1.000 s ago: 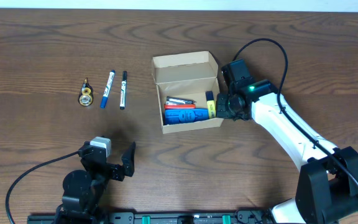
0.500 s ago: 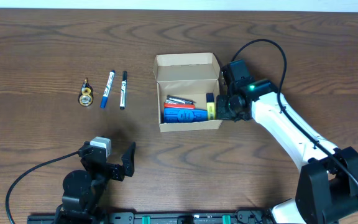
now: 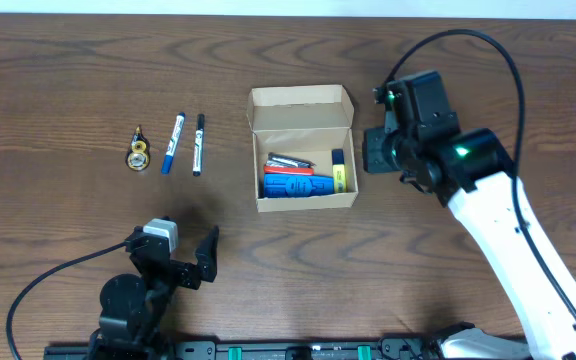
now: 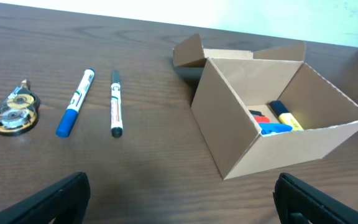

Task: Pack container
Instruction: 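Withdraw the right gripper and move the left gripper to the correction tape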

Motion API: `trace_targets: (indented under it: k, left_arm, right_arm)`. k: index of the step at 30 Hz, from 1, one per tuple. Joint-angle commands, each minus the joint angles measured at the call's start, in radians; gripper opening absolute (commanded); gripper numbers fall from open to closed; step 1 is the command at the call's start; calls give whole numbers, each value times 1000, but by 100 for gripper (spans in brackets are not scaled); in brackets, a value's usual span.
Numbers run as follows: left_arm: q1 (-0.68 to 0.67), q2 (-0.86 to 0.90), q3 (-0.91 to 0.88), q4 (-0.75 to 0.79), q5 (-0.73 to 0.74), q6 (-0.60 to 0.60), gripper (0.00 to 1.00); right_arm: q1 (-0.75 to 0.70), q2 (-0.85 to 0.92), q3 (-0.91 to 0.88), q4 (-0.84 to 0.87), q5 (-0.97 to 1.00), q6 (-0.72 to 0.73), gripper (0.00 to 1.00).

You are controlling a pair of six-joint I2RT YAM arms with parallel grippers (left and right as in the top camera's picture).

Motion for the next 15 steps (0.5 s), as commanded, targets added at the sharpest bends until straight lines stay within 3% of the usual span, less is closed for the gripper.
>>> trace_targets:
  k: [1,6,15]
  left_arm:
    - [-4,8,104,-13,6,-5,95]
    - [-4,124,298,-96,-80,64,95]
    - [-4,583,732,-301,-155,199,95]
  right_arm:
    - [-6,-53,15,-40,-32,-90,1]
    - [-6,-103,15,-134,-109,-175,1]
    - [-6,-138,15,-241,-108,-182,1]
